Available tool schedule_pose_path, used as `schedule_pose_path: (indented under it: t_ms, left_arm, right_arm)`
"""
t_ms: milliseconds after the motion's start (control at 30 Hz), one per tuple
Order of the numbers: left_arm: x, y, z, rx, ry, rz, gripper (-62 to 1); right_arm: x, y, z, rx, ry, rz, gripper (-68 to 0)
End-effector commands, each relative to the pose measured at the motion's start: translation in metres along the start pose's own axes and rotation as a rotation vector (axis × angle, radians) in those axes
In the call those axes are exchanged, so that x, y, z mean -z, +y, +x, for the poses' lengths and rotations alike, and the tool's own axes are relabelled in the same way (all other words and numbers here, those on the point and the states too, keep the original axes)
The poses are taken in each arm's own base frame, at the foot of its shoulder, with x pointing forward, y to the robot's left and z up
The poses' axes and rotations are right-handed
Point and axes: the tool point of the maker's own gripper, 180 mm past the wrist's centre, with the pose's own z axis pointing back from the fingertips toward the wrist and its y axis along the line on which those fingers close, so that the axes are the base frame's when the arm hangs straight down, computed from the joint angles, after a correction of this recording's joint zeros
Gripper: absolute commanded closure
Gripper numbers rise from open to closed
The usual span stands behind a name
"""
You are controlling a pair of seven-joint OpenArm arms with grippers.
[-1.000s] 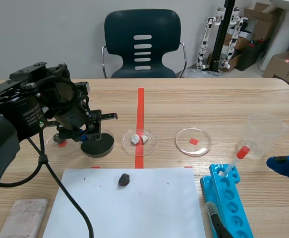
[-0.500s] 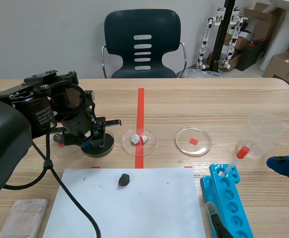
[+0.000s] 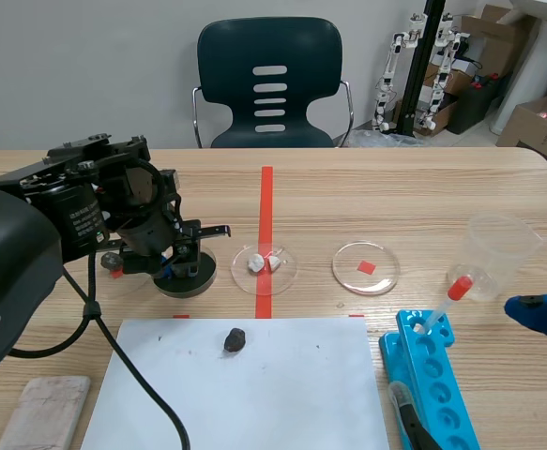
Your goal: Lower the mineral onto the iron filings and hold still
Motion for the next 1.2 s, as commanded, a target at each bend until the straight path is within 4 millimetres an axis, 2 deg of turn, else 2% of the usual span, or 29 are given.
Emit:
schedule_pose_path:
  t_ms: [0,933,1167]
  left_arm:
    - [-0.007,-0.004,0.015,0.001,-0.038,-0.010,-14.3]
    - [-0.007,-0.004,0.016,0.002,-0.043,-0.010,-14.3]
    - [-0.019,-0.003,0.032,0.012,-0.098,-0.016,-14.3]
  right_arm:
    - [-0.001,-0.001,0.003,0.000,-0.018,-0.001,-67.9]
    - [-0.001,-0.001,0.003,0.000,-0.018,-0.001,-67.9]
    - [-0.001,-0.001,0.003,0.000,-0.017,-0.001,-67.9]
